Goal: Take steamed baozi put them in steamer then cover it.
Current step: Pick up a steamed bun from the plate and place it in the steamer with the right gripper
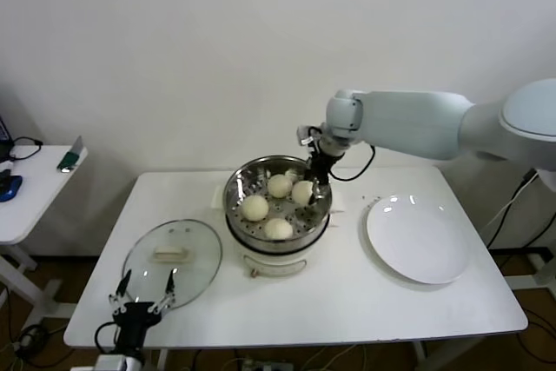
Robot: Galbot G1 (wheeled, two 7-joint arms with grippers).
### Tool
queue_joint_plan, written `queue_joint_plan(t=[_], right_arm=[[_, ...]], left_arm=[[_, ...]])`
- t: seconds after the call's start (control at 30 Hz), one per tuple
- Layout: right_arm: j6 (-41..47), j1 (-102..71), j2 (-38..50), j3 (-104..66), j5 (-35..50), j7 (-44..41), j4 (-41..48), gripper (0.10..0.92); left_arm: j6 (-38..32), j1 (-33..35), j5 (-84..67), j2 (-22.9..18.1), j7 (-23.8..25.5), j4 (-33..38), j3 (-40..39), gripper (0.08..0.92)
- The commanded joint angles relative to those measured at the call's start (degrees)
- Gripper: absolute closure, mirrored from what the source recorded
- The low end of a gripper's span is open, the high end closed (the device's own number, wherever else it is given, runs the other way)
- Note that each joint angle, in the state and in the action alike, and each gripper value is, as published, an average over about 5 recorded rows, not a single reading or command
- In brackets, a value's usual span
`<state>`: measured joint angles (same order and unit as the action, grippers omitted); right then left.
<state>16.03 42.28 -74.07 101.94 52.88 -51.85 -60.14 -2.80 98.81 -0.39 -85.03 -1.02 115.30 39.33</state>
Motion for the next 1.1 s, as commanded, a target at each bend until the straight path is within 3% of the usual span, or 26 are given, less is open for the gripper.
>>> queue_joint_plan(t=[0.03, 0.27, 0.53, 0.87, 1.0, 1.1], right_arm=[[0.7, -3.6, -2.1, 1.1, -0.4, 1.0, 2.2, 0.33], [0.8, -4.1, -2.7, 0.4, -1.1, 0.7, 3.6, 0.322], [0.5, -2.1, -2.0, 0.4, -1.4, -2.1, 2.1, 0.207], [-3.1, 5.1, 3.9, 0.6, 4.8, -3.5, 0.2, 0.202], [-5.6, 6.2, 8.4, -1.1, 6.0, -1.3, -0.6, 0.203], [-10.2, 5.4, 12.6, -2.4, 6.6, 5.0, -2.5, 0.203]], left_arm=[[-0.4, 0.5, 0.0, -0.1, 0.0, -0.4, 0.1, 0.177], [-0.3, 0.5, -0.3, 0.0, -0.1, -0.2, 0.2, 0.177], [-0.5, 0.8, -0.3, 0.0, -0.2, -0.4, 0.3, 0.177], [-0.6, 1.2, -0.3, 0.2, -0.2, 0.0, 0.5, 0.177], [-0.7, 1.4, -0.1, 0.3, -0.2, 0.0, 0.5, 0.177], [-0.7, 1.5, 0.1, 0.2, -0.3, 0.1, 0.7, 0.177]])
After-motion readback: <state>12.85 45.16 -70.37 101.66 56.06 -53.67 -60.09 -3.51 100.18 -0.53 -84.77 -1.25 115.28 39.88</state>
